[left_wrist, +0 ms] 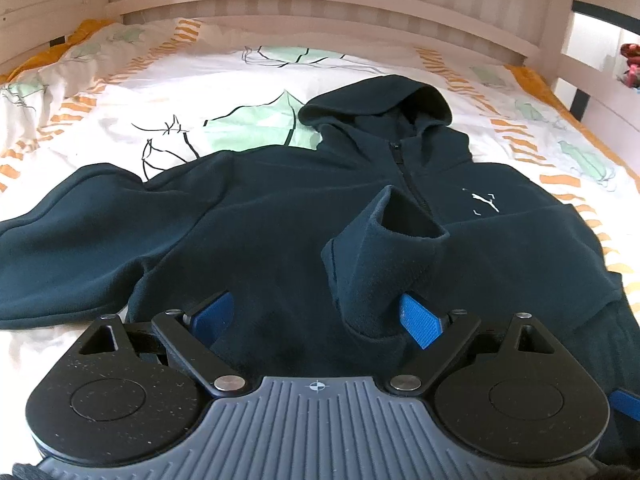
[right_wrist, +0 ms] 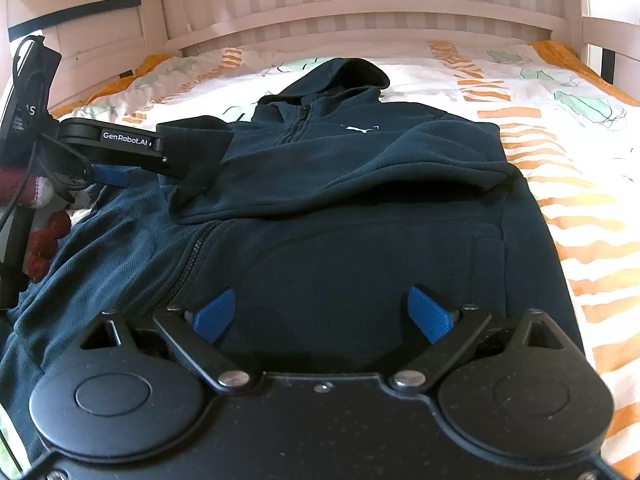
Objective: Fold large clothes
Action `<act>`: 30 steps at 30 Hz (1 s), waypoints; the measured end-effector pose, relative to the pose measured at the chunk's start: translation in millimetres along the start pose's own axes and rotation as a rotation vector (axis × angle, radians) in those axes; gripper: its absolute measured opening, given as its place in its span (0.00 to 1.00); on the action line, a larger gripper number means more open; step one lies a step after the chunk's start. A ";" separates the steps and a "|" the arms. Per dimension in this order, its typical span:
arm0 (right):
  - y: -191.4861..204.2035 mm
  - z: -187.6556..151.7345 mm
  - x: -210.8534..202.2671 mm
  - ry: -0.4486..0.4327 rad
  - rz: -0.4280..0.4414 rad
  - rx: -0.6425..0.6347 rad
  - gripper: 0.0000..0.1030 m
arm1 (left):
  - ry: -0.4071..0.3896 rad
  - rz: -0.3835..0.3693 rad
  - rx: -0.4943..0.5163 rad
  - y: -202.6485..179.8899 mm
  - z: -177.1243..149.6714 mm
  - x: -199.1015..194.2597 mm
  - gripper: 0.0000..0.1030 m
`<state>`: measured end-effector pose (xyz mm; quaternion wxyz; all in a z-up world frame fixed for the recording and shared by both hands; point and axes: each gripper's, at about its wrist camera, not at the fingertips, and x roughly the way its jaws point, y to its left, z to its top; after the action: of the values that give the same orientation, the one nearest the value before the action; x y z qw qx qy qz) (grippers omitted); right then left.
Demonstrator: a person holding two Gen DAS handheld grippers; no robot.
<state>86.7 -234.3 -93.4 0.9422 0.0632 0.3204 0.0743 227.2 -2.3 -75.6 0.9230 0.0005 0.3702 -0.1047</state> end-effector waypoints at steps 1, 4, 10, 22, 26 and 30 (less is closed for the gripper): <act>0.4 1.2 -0.2 0.005 -0.001 0.003 0.91 | 0.000 -0.004 0.000 0.3 0.4 0.2 0.88; 1.5 4.5 -3.9 0.018 0.001 0.021 0.92 | 0.003 -0.016 -0.010 2.9 1.6 -0.1 0.88; -0.2 9.3 -18.2 0.025 0.020 0.057 0.92 | 0.005 -0.020 -0.060 17.6 2.9 -2.6 0.88; -1.2 16.4 -26.9 0.019 0.022 0.074 0.92 | -0.004 -0.044 -0.131 40.3 3.1 -4.8 0.88; -0.4 17.6 -23.9 0.028 0.027 0.077 0.92 | -0.012 -0.085 -0.195 54.8 3.3 -7.1 0.88; 0.8 18.5 -18.6 0.041 0.028 0.082 0.92 | 0.031 -0.144 -0.228 60.8 2.8 1.4 0.88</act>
<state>83.4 -238.2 -67.7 0.9311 0.1045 0.3413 0.0758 241.9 56.6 -79.1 0.9014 -0.1294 0.3929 -0.1281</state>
